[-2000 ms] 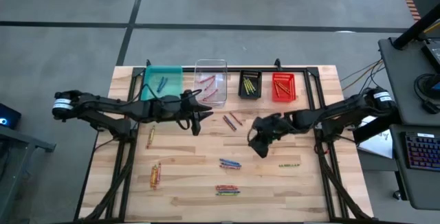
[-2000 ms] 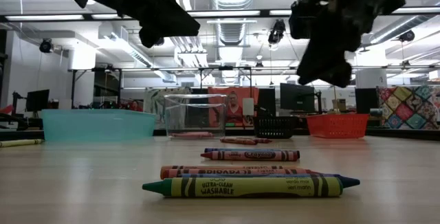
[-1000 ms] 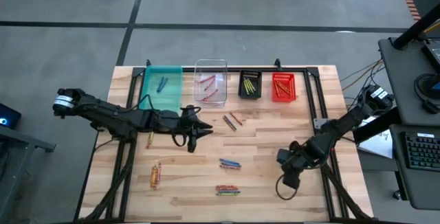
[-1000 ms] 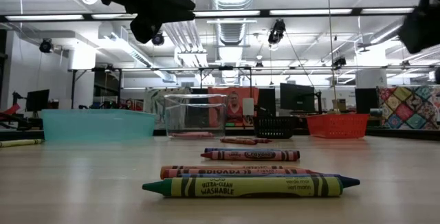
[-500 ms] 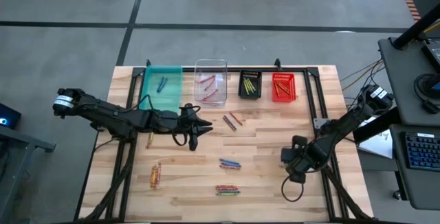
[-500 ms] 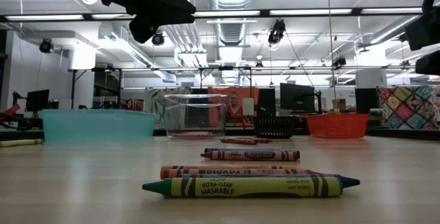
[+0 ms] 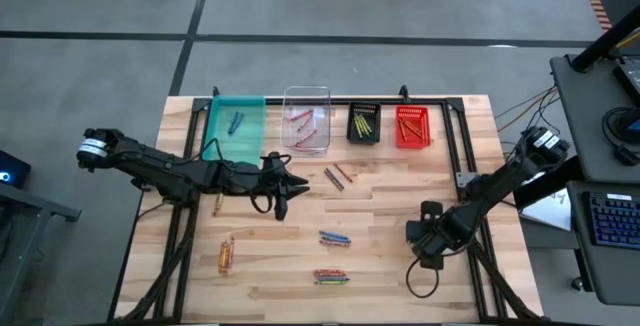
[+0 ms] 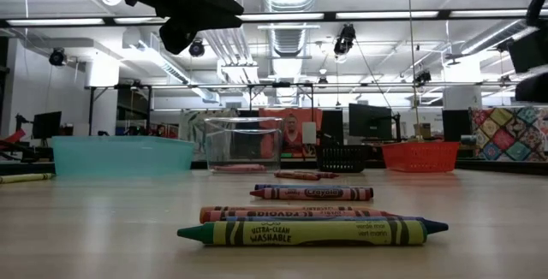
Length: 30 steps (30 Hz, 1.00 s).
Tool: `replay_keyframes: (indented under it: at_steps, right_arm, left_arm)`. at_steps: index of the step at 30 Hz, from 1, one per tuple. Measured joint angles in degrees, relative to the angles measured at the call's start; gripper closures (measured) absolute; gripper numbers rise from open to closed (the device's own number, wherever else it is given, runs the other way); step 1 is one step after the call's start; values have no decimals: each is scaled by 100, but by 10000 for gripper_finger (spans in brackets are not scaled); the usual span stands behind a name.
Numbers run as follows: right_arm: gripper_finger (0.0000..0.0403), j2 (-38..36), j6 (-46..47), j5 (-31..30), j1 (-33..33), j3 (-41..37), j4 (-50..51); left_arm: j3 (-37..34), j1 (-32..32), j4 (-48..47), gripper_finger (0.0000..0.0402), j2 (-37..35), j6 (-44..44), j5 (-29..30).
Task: Sort crayons
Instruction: Put the green crayon into the black bin
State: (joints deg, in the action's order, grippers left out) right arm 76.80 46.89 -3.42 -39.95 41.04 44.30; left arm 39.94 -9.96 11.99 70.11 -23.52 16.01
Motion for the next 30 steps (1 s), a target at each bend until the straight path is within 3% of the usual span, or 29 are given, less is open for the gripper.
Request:
replay_keyframes:
  at_steps: [12,19,27,30]
  right_arm:
    - [318,833,21,78,-3,22,-95]
    - [384,826,109,93,10,17,-138]
    - [392,488,328,125,102,2,-122]
    - [394,199,412,-200,228,68,-115]
  left_arm:
    - [0,-13,2,326,2,-16,15]
    - [0,-13,2,326,2,-62,15]
    - [-2,-13,2,326,2,-62,15]
    - [-2,-13,0,326,2,-62,15]
